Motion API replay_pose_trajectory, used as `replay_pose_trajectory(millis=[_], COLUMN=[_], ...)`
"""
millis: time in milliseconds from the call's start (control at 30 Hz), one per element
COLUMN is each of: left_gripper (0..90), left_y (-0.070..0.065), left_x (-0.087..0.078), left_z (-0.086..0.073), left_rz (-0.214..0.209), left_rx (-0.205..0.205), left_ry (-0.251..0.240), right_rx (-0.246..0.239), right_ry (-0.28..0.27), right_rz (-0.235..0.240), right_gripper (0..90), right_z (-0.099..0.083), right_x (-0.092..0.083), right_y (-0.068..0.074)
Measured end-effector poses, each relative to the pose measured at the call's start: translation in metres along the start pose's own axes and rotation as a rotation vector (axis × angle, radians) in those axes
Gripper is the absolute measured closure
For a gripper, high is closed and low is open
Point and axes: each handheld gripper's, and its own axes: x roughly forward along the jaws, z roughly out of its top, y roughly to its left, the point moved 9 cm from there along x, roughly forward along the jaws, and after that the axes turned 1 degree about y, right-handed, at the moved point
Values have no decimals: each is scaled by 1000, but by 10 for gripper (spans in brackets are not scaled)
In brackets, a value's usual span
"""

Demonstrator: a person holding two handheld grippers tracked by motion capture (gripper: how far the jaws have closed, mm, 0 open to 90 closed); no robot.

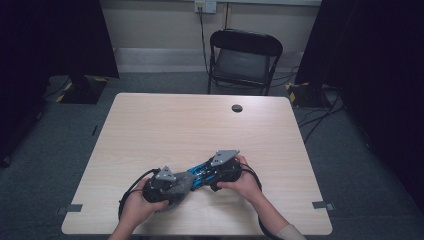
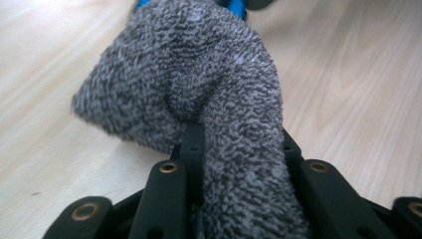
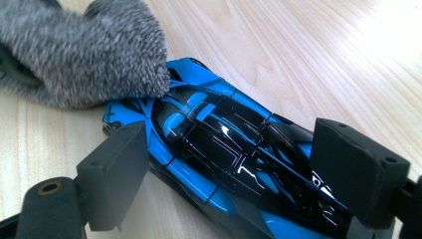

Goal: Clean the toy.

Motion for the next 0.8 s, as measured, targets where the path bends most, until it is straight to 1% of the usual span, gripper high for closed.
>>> replay_pose_trajectory(millis=[67,100,133,167,200,233,267,333,367,433,533,600,733,800], left_gripper=[683,682,682,680,679,678,677,676,676,676,674,673,673,672], left_y=[6,10,15,19,21,22,24,24,23,24,26,26,28,28], left_x=[-5,-8,-11,-13,-15,-16,-17,-15,-14,-10,-7,-5,-5,-4], left_z=[0,0,0,1,2,3,3,3,3,2,-1,-2,-3,-4], left_rz=[16,29,44,56,54,51,55,46,44,37,36,31,37,36], left_rx=[-9,-19,-19,-25,-27,-38,-39,-45,-45,-53,-66,-69,-77,-80], left_ry=[-16,-29,-36,-55,-71,-78,-79,-74,-77,-76,-73,-68,-73,-75], right_rx=[-1,1,-1,-4,-13,-29,-48,-53,-64,-86,-86,-88,-118,-130], right_ry=[-1,-2,-4,-2,6,15,24,17,19,41,37,41,52,46], right_rz=[1,2,3,1,1,-1,3,26,26,42,69,84,77,87], right_gripper=[152,153,153,154,160,161,161,156,155,135,133,119,119,114], right_z=[0,0,0,-1,-1,-1,-2,0,1,0,1,-1,0,2], right_x=[0,0,0,0,-1,-1,-1,-1,-1,1,3,4,4,4], right_y=[0,0,0,0,0,0,0,0,-1,-3,-5,-4,-4,-6])
